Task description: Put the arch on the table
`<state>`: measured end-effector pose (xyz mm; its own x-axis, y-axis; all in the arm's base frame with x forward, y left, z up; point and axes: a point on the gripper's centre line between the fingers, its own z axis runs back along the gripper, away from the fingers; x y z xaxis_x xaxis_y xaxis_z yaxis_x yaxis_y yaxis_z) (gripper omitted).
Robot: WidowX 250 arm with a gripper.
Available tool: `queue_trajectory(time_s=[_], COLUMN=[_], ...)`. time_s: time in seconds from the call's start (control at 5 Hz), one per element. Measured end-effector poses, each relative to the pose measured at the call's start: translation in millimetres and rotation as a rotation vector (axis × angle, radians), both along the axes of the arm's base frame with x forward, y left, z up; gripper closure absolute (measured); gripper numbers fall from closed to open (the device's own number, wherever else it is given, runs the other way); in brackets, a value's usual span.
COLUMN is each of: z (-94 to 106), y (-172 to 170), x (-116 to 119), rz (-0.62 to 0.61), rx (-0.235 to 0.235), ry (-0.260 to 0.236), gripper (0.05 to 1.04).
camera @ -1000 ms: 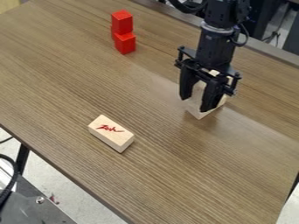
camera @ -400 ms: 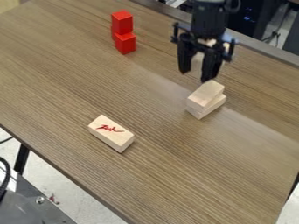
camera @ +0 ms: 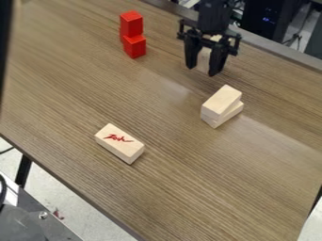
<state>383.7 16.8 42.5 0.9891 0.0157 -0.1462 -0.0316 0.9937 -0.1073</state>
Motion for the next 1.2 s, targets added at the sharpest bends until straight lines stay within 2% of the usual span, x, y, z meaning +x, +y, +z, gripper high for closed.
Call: queue_trajectory(time_s=[0.2, 0.4, 0.6, 1.0, 1.2], z=[-6.0, -12.7, -12.8, -15.9, -15.8], y=[6.5, 11.3, 13.8, 21.8, 26.3], x=[9.9, 14.7, 16.2, 13.1, 9.4], rz=[0.025, 0.04, 0.029, -0.053, -0.106], rx=[0.02, 0.028, 0.046, 0.08, 0.083], ry=[-0.005, 0.013, 0.004, -0.01, 0.008], gripper=[0.499, 0.498, 0.498, 0.498, 0.428])
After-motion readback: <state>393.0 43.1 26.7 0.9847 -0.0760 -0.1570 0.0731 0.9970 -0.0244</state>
